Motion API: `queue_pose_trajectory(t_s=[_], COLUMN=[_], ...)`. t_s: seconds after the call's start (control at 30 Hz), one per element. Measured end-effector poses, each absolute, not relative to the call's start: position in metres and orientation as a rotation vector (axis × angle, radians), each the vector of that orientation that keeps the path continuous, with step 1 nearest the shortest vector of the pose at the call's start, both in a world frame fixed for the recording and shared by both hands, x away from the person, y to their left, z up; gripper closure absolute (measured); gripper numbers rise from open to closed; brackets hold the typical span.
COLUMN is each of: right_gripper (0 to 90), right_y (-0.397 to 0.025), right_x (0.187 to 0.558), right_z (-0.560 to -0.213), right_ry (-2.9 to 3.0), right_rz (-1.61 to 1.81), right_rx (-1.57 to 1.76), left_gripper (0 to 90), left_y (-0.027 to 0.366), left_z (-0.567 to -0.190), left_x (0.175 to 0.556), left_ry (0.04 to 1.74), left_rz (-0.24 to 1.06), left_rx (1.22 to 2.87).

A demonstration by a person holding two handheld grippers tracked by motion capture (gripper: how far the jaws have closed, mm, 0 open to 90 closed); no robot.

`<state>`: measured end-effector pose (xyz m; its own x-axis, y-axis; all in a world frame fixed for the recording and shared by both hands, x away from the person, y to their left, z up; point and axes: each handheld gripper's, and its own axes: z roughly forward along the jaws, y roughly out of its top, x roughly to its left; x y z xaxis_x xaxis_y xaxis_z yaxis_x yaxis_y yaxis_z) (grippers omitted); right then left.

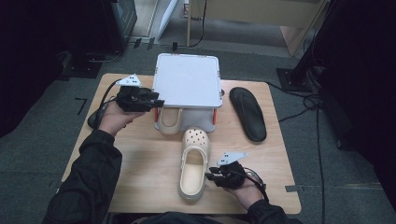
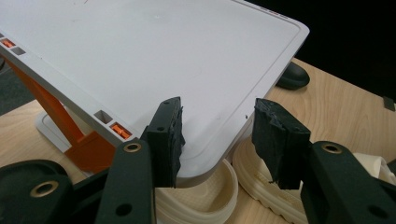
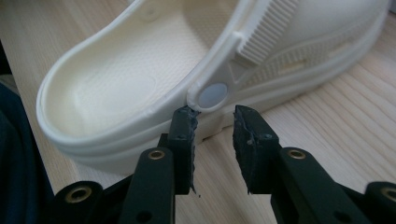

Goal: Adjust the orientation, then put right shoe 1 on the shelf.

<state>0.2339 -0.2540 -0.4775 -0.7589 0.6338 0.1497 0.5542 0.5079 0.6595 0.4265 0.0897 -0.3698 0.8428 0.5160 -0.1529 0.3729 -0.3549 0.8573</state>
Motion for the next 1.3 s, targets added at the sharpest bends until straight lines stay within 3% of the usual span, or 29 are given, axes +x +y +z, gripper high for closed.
queue_pose_trajectory(t_s=[0.5,0.83,1.3], right_gripper=[58.3,46.2,44.2], right_y=[-0.274,-0.250,-0.226], right_x=[0.245,0.265,0.286], right_z=[-0.457,-0.454,-0.467], right_ry=[2.456,2.372,2.293], right_rz=[1.331,1.413,1.301], right_rx=[1.101,1.083,1.116], left_gripper=[53.0,53.1,53.0], left_y=[0.090,0.090,0.089], left_z=[-0.373,-0.373,-0.373], left_x=[0.424,0.425,0.424], left_ry=[0.644,0.647,0.647], left_rz=[0.198,0.192,0.191], left_rx=[1.966,1.963,1.960])
